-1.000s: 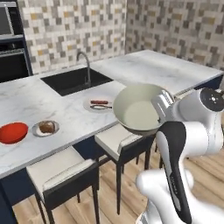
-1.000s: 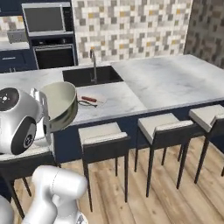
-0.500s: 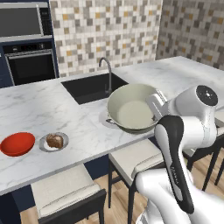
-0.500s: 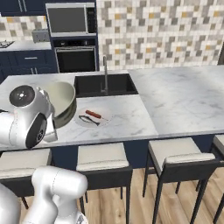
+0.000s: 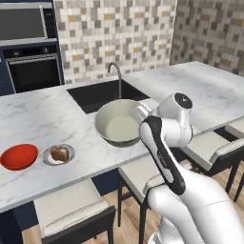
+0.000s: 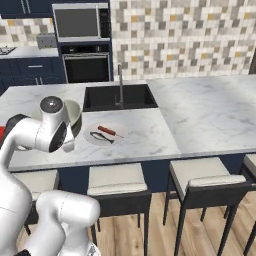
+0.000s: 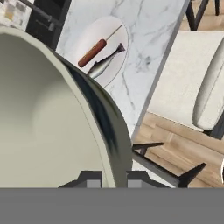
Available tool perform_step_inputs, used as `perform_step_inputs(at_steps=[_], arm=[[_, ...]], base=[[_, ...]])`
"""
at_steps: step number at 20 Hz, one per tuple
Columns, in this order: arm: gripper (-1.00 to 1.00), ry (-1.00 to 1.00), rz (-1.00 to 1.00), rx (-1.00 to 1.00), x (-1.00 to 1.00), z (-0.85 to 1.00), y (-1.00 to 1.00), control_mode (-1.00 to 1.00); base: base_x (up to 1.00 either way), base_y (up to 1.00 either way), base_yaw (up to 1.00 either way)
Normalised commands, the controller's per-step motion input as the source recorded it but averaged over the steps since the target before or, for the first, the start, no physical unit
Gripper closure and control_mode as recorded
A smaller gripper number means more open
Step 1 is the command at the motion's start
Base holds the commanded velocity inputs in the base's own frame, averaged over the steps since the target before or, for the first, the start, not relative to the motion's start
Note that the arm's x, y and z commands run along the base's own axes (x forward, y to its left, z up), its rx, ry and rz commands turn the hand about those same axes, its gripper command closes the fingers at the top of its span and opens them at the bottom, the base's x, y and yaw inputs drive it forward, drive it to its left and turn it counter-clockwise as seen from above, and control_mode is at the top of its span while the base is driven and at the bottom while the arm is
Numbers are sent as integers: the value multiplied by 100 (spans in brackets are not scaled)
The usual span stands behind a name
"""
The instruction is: Take the smaller bowl and place it next to the appetizer plate on the dining counter , and place the larger bowl next to the plate with cooked food.
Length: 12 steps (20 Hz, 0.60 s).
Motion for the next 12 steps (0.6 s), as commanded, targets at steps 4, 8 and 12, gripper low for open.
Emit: perform_step_inputs(at_steps=[4, 8, 12], arm=[[100, 19, -1, -5, 100, -44, 96, -100], [100, 11, -1, 5, 77, -22, 47, -100], [100, 0, -9, 17, 27, -29, 1, -100]], base=[[0, 0, 0], [0, 0, 0], [0, 0, 0]])
